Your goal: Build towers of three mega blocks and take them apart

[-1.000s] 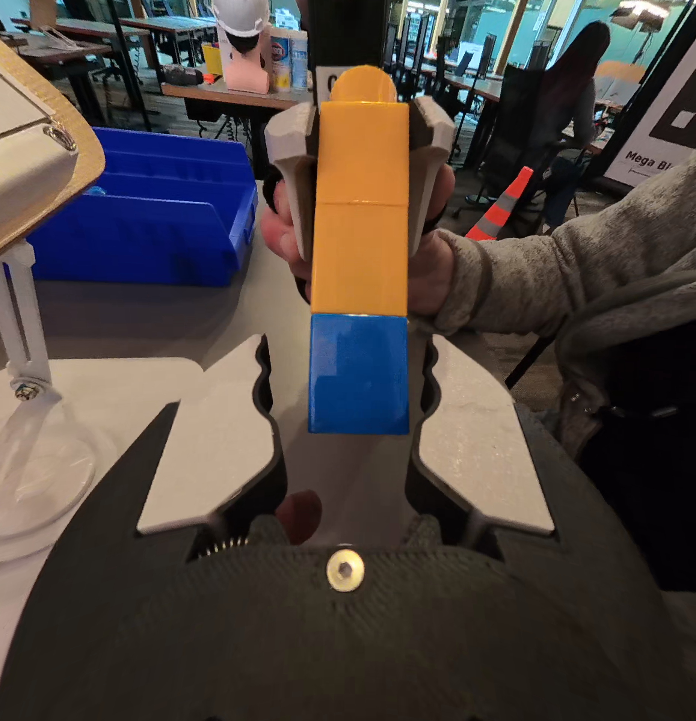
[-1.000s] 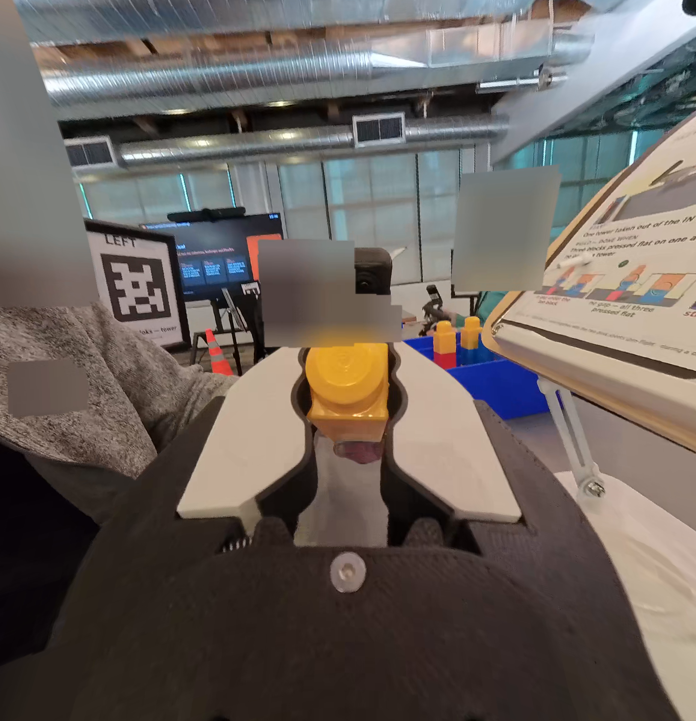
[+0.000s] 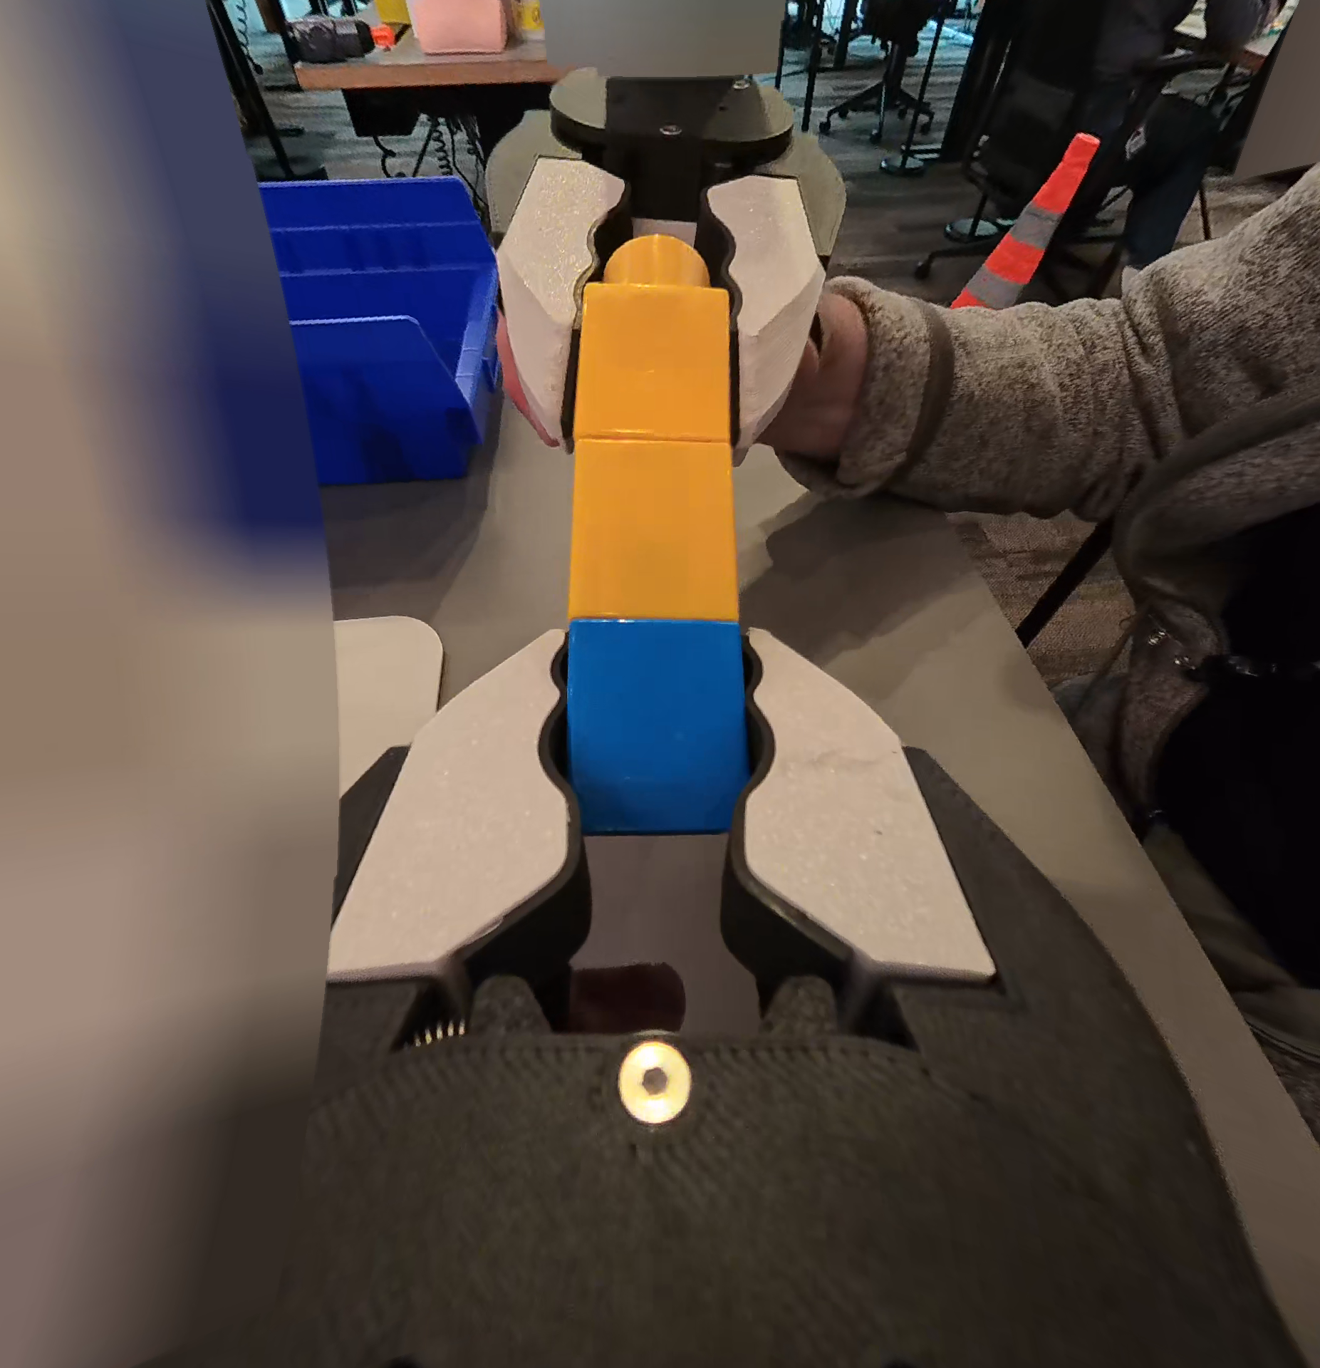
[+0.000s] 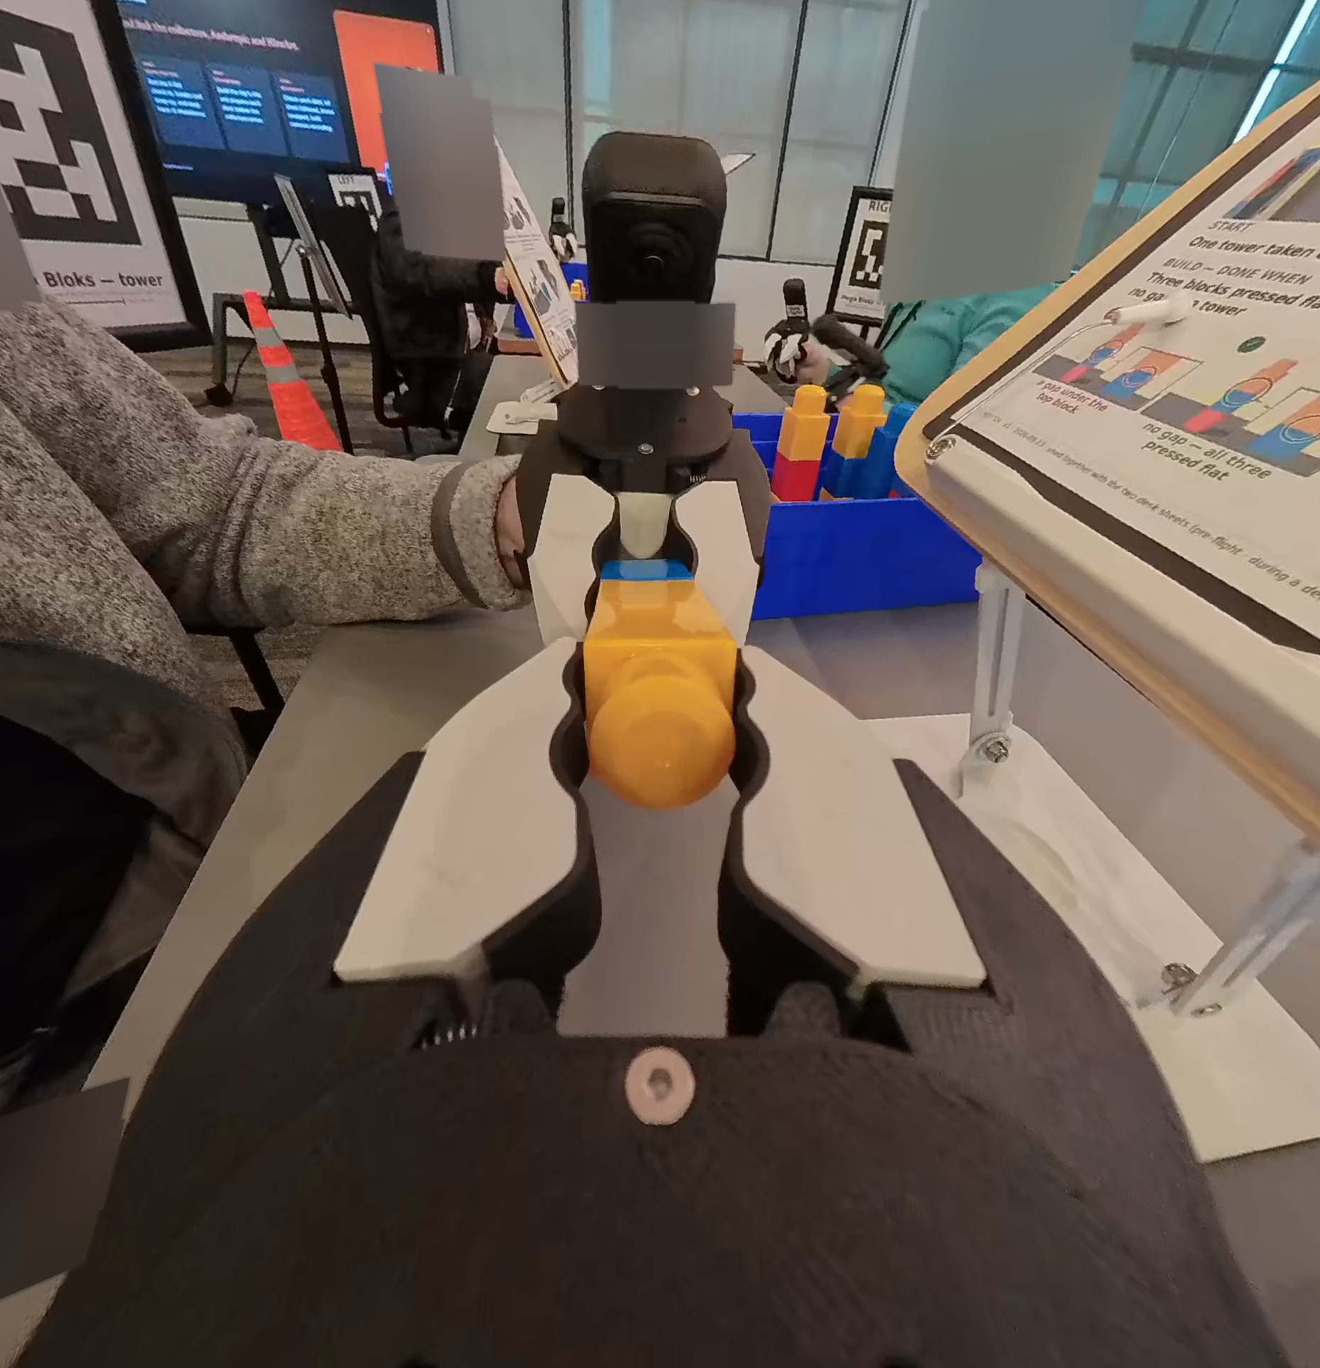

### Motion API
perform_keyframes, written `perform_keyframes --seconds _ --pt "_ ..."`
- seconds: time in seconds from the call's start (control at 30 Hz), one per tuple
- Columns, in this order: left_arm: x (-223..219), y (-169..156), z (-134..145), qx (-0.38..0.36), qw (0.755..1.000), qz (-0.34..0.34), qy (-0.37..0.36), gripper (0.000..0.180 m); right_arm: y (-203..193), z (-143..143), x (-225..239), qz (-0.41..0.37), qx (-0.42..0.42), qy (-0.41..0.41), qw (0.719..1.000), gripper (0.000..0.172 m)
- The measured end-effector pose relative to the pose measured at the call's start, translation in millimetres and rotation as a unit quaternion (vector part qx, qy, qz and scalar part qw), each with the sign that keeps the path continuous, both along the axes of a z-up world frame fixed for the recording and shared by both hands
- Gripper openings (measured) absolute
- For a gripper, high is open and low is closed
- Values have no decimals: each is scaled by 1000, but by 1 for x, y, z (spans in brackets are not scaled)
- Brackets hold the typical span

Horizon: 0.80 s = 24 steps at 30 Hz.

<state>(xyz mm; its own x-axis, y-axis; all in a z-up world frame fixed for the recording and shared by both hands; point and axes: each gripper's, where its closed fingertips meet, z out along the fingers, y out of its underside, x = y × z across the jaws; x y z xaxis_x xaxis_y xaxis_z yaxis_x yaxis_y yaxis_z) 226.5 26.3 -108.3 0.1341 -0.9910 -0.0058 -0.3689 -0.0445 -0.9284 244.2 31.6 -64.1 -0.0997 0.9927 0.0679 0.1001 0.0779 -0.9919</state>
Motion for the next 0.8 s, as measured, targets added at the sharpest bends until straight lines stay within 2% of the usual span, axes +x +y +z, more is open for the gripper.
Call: perform_keyframes --seconds 0.13,0.23,0.4,0.47,0.57,0.67,0.73,0.8 --pt "-2 0 0 -5 1000 -2 -6 41 0 3 3 -5 9 8 1000 36" --pt "-14 4 0 -10 1000 7 -11 40 6 21 19 -9 -7 50 999 36" --pt "-20 10 1 -10 1000 21 -17 41 22 36 51 -61 15 40 997 36" --pt "-21 10 1 -9 1000 21 -19 41 39 48 77 -107 19 29 994 36" --pt "-22 11 4 -9 999 24 -22 41 76 66 128 -202 23 -7 979 36" --pt "-21 12 0 -10 1000 24 -15 41 116 67 176 -284 27 -80 955 36" --pt "-20 12 -1 -13 1000 23 -15 41 142 50 202 -320 16 -159 934 36" --pt "-20 13 -1 -12 1000 24 -15 41 160 28 219 -324 7 -231 917 36"
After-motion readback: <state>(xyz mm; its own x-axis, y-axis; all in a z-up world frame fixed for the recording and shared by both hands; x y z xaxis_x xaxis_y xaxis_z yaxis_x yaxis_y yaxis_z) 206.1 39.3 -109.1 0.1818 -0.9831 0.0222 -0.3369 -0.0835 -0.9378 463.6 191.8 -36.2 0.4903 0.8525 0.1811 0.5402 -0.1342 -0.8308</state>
